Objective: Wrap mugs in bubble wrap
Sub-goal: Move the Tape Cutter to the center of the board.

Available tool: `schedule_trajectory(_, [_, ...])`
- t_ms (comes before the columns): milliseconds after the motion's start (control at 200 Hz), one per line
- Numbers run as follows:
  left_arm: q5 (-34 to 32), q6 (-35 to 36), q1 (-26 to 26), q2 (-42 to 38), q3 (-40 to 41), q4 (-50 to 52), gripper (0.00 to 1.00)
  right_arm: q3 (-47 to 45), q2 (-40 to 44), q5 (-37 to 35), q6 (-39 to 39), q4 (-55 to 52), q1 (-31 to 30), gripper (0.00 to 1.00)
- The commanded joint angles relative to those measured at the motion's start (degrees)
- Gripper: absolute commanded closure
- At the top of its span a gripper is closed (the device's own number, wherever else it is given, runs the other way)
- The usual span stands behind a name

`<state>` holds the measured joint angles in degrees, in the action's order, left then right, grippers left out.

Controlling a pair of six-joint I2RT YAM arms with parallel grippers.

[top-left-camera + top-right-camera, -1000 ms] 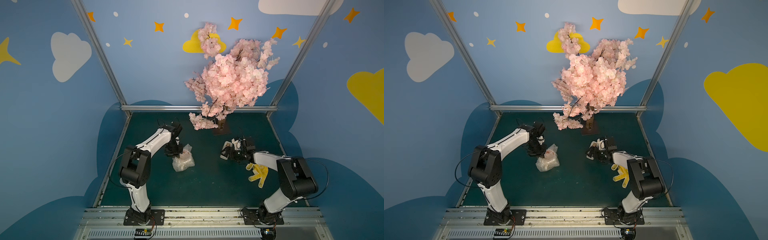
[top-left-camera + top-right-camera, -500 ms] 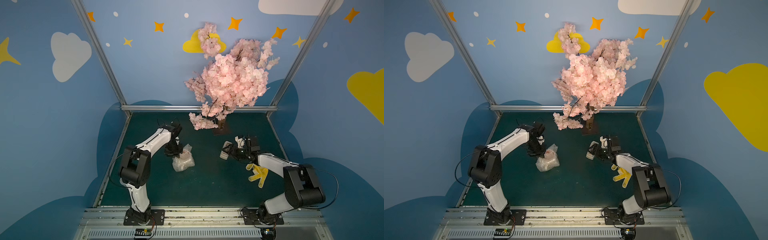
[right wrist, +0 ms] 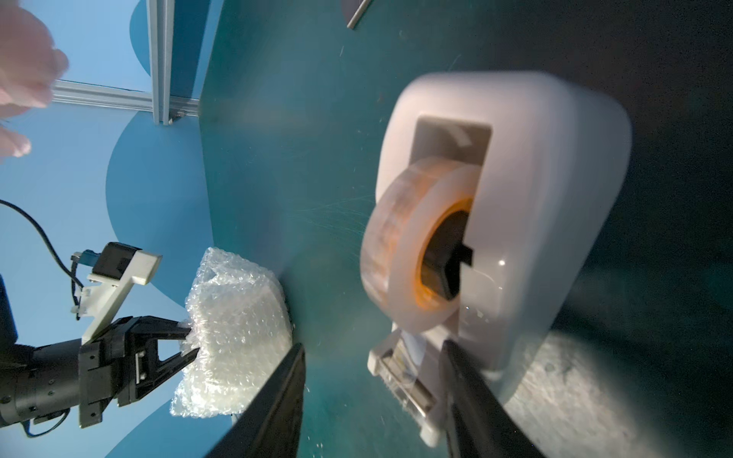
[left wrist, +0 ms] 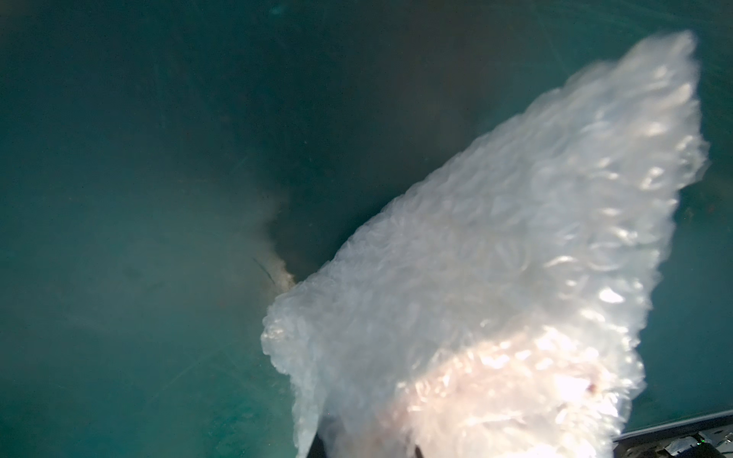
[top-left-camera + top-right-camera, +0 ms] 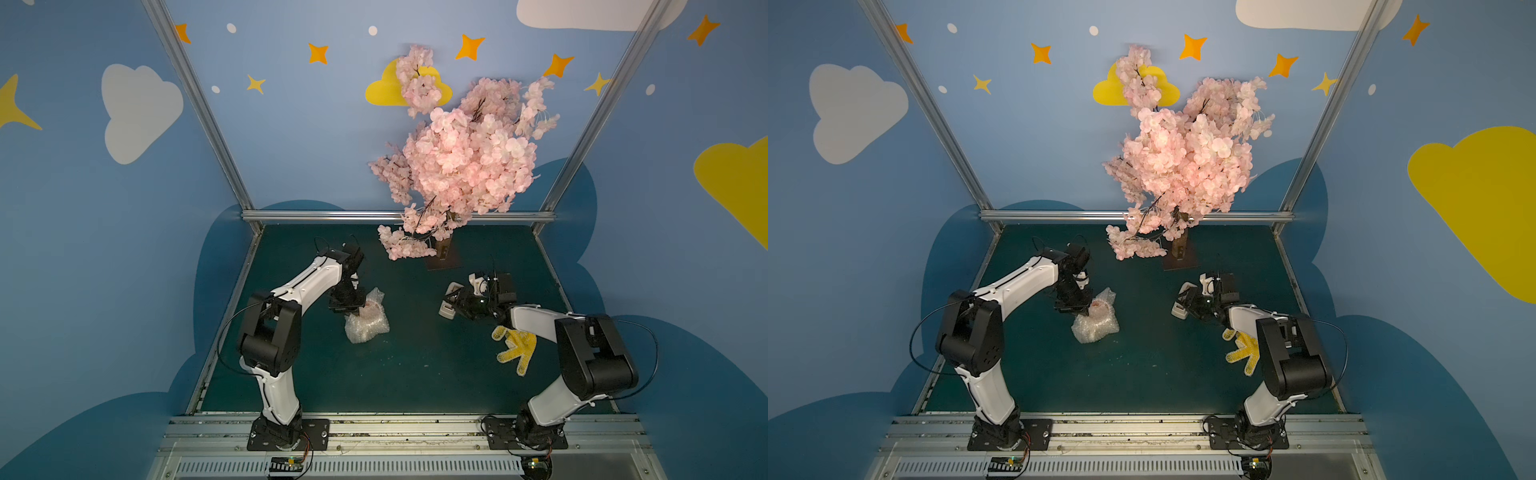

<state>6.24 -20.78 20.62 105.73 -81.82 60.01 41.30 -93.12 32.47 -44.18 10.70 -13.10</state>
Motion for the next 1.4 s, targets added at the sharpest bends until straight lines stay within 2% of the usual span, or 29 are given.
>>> schedule_trajectory(0, [1.3,0.7,-0.2,-0.4,-0.4,0.7,0.97,-0.1,-1.5,1.1,-2.2,1.0,-0.1,0.49])
schedule_trajectory(295, [1.4,0.7,-0.2,-0.5,-0.4,0.8,0.97,-0.5,-3.0,2.2,-8.8,1.7,-0.3,0.55])
schedule_trajectory(686, [1.4,0.8,-0.2,-0.8,-0.4,0.8,0.97,-2.4,-2.7,0.0,-17.2,5.0,-0.5,0.59])
schedule_trajectory(886, [1.4,1.0,-0.2,-0.7,-0.6,1.0,0.97,-1.4,-2.2,-0.1,-18.4,1.8,-0.6,0.61])
schedule_trajectory(1171, [1.4,0.8,-0.2,-0.9,-0.7,1.0,0.97,-1.1,-5.0,1.3,-21.7,5.9,-0.9,0.64])
schedule_trajectory(1397, [1.7,0.8,-0.2,-0.7,-0.8,1.0,0.97,-1.0,-3.8,-0.3,-21.9,4.8,-0.9,0.69])
